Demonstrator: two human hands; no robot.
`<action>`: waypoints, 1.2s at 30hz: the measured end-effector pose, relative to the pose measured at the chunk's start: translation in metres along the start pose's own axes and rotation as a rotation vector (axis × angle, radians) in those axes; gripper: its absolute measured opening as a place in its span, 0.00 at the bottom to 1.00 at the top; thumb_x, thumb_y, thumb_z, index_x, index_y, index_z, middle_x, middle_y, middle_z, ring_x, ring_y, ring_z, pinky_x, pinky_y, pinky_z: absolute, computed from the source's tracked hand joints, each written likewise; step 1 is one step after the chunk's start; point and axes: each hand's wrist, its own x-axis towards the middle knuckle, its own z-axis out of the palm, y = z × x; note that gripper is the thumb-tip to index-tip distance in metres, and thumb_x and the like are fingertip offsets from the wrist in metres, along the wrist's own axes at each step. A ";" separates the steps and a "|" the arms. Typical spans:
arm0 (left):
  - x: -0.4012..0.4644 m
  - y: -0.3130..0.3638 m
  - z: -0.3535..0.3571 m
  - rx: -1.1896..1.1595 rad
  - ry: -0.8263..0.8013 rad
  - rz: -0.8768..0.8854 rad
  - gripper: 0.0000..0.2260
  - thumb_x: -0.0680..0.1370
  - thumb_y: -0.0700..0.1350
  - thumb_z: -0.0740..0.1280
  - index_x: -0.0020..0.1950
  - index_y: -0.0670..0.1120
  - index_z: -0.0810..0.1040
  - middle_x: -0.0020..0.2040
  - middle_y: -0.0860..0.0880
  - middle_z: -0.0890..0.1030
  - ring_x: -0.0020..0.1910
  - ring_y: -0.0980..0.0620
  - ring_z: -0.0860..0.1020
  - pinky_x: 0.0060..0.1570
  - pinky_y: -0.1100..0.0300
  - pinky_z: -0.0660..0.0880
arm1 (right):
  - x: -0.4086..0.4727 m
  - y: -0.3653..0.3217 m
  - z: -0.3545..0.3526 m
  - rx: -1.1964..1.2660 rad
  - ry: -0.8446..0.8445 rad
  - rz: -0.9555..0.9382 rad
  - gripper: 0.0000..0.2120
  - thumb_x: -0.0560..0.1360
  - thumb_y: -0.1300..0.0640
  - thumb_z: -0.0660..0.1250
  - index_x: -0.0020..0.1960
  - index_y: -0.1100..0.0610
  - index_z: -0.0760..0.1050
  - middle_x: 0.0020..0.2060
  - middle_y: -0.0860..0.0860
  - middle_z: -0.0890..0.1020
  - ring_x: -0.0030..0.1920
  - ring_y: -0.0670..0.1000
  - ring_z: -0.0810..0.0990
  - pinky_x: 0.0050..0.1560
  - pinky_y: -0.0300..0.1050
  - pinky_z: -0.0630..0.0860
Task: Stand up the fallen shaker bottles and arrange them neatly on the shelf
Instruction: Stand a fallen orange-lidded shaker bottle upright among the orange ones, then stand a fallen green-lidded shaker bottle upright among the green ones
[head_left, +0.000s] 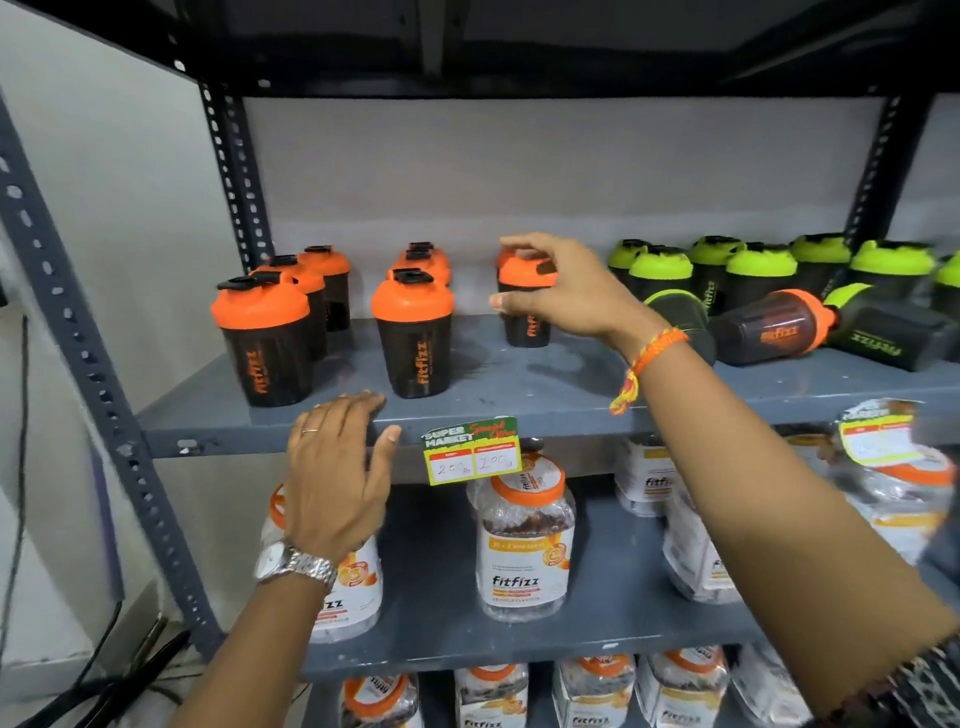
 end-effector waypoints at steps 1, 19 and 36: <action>0.000 0.001 -0.001 -0.010 0.025 -0.010 0.23 0.81 0.57 0.54 0.67 0.47 0.77 0.61 0.45 0.82 0.60 0.42 0.78 0.64 0.45 0.67 | -0.006 0.011 -0.010 -0.031 0.049 0.030 0.32 0.68 0.49 0.80 0.70 0.52 0.76 0.63 0.53 0.81 0.62 0.49 0.78 0.60 0.40 0.71; -0.001 0.185 0.080 0.032 -0.149 0.227 0.27 0.81 0.62 0.55 0.72 0.46 0.72 0.72 0.47 0.75 0.72 0.45 0.72 0.75 0.49 0.63 | -0.049 0.120 -0.075 -0.360 0.174 0.664 0.38 0.78 0.34 0.59 0.69 0.67 0.70 0.67 0.67 0.76 0.66 0.69 0.75 0.63 0.57 0.73; -0.007 0.183 0.094 0.164 -0.109 0.229 0.27 0.81 0.62 0.55 0.74 0.46 0.71 0.71 0.47 0.76 0.70 0.45 0.72 0.76 0.48 0.60 | -0.060 0.137 -0.103 0.740 0.131 0.911 0.18 0.73 0.42 0.72 0.56 0.52 0.76 0.50 0.56 0.82 0.43 0.55 0.84 0.28 0.47 0.82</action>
